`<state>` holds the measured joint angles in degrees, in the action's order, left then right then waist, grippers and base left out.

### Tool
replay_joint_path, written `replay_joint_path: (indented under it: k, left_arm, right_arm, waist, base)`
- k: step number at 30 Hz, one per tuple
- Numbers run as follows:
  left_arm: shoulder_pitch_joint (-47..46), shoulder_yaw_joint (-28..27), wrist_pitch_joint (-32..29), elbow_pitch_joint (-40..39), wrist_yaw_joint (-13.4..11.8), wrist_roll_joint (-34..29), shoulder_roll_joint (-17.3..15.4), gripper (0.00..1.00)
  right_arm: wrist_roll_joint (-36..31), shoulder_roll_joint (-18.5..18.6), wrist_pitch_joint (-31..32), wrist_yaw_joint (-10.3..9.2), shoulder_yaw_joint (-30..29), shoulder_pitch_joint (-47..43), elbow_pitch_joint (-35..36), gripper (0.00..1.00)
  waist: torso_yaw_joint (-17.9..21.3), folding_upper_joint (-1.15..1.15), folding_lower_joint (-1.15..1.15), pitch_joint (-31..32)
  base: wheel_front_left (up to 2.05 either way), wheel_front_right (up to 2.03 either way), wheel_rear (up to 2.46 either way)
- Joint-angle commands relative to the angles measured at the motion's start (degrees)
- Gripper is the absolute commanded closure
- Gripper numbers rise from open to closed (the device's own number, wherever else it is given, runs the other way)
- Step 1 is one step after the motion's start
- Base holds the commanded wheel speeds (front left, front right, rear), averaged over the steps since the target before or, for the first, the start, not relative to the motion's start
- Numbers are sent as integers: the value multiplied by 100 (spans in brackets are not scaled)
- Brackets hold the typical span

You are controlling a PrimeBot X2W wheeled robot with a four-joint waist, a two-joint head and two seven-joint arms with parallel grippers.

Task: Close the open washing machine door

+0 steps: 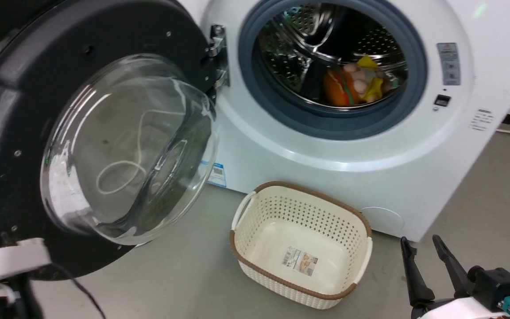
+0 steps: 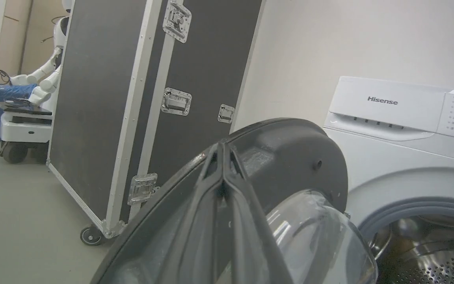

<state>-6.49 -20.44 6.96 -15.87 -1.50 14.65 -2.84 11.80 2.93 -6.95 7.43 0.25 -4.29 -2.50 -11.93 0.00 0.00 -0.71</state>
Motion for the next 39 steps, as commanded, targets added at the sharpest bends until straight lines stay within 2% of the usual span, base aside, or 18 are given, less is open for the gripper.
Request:
replay_joint_path:
  k: [1, 7, 17, 29, 33, 39]
  left_arm:
    - [-131, -248, 63, 5, 39, 100, -9, 100]
    - [-259, -791, 106, 507, 109, 323, -215, 100]
    - [-499, -1105, -382, 1625, 136, 428, -1119, 100]
    - [-818, -704, -1735, 2430, 530, 852, -1940, 100]
    - [-762, -482, -2404, 2404, 669, 1311, -2110, 100]
    - [-571, -69, -3246, 2089, 746, 2256, -2281, 100]
  right_arm:
    - [92, -3, -64, 3, -11, -73, -29, 0]
    - [134, -3, -136, 4, -22, -50, -42, 0]
    - [53, -3, -197, 4, -119, -5, 68, 0]
    - [81, -4, -124, 4, -146, 24, 332, 0]
    - [150, -4, -161, 5, -176, 21, 343, 0]
    - [258, -4, -266, 5, -230, -4, 267, 0]
  waist:
    - [-96, 0, 0, -51]
    - [-230, 0, 0, -202]
    - [-308, 0, 0, -651]
    - [-458, 0, 0, -1065]
    - [-545, 0, 0, -1103]
    - [-741, 0, 0, -1072]
  base:
    - [0, 0, 0]
    - [0, 0, 0]
    - [0, 0, 0]
    - [0, 0, 0]
    - [0, 0, 0]
    - [0, 0, 0]
